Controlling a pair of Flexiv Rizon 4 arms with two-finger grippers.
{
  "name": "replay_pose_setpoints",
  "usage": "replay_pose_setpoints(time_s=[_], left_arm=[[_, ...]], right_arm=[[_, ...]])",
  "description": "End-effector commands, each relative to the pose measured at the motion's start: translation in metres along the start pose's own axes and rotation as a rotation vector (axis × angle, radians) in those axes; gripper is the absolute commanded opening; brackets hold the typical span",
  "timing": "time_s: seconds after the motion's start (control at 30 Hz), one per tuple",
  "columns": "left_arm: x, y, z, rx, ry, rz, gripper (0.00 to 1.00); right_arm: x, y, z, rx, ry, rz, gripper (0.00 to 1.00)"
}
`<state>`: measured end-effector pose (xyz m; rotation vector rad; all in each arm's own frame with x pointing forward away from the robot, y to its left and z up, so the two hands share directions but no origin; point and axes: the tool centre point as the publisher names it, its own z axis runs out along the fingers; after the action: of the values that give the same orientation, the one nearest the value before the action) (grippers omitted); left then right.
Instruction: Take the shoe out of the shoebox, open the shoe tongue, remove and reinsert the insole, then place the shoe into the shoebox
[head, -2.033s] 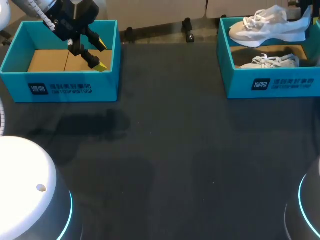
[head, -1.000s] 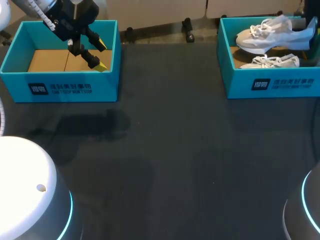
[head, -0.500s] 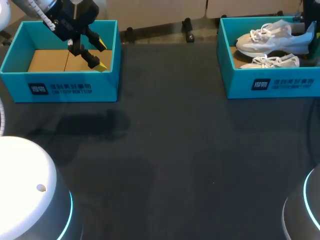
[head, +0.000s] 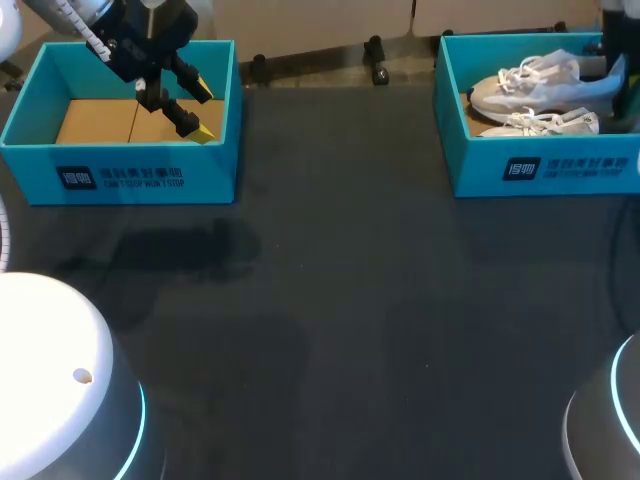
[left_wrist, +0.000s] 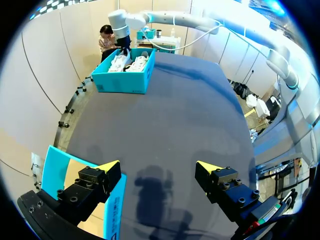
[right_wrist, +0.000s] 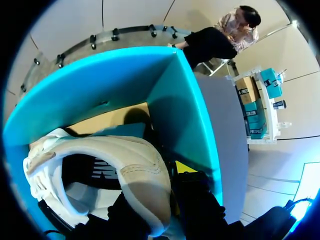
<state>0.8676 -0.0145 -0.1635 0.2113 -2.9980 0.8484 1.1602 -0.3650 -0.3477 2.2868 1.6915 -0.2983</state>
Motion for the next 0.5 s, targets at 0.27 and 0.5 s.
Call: replay_pose_setpoints(time_s=[0.27,0.5], left_arm=[[0.0,-0.001,0.0,-0.004,0.0,-0.001,1.0],[0.0,-0.001,0.0,-0.004,0.0,-0.001,1.0]], right_arm=[[0.005,0.01,0.014,0.019,0.007,0.002,0.0],[0.011,0.008,0.018,0.03,0.017,-0.007,0.0]])
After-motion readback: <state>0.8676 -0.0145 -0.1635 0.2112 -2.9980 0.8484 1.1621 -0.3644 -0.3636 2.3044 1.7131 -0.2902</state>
